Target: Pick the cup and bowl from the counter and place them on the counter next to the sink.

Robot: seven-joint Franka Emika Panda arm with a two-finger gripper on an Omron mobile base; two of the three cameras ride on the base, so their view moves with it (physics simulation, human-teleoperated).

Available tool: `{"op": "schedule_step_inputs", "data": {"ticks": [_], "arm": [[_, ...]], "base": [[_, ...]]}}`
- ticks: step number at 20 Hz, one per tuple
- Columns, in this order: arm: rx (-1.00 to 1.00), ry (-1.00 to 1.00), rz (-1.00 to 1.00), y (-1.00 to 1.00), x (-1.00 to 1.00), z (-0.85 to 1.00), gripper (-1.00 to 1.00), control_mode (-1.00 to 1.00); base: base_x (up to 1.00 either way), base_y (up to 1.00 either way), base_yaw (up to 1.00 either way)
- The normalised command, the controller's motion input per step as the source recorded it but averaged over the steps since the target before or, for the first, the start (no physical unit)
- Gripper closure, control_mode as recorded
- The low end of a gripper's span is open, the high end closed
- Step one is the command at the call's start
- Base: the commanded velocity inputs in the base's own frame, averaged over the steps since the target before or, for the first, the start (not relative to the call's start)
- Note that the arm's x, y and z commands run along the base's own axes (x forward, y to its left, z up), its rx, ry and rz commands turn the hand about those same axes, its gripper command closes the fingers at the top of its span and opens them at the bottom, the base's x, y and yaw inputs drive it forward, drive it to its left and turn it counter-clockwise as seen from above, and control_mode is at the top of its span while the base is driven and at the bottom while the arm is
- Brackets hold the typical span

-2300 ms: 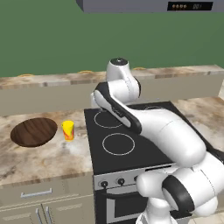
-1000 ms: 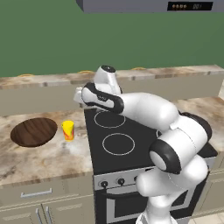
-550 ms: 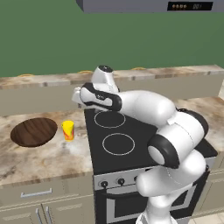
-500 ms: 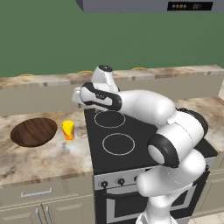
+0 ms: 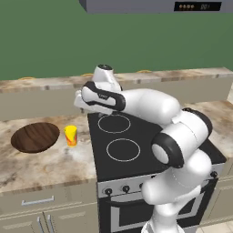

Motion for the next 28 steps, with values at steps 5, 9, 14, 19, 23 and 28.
{"op": "schedule_step_inputs", "data": {"ticks": [5,9,14,19,23,28], "arm": [[0.00,0.00,0.00,0.10,0.01,-0.11,-1.00,-1.00],[0.00,-0.01,0.00,0.15,0.11,-0.24,-1.00,-1.00],[-0.01,0.00,0.00,0.17,0.11,-0.05,-1.00,-1.00],[-0.06,0.00,0.00,0.20,0.11,0.00,-1.00,-1.00],[-0.05,0.00,0.00,0.19,0.14,-0.01,-1.00,-1.00],[-0.03,0.00,0.00,0.11,0.19,-0.06,-1.00,-1.00]], "base": [[0.00,0.00,0.00],[0.00,0.00,0.00],[0.00,0.00,0.00],[0.00,0.00,0.00],[0.00,0.00,0.00],[0.00,0.00,0.00]]}}
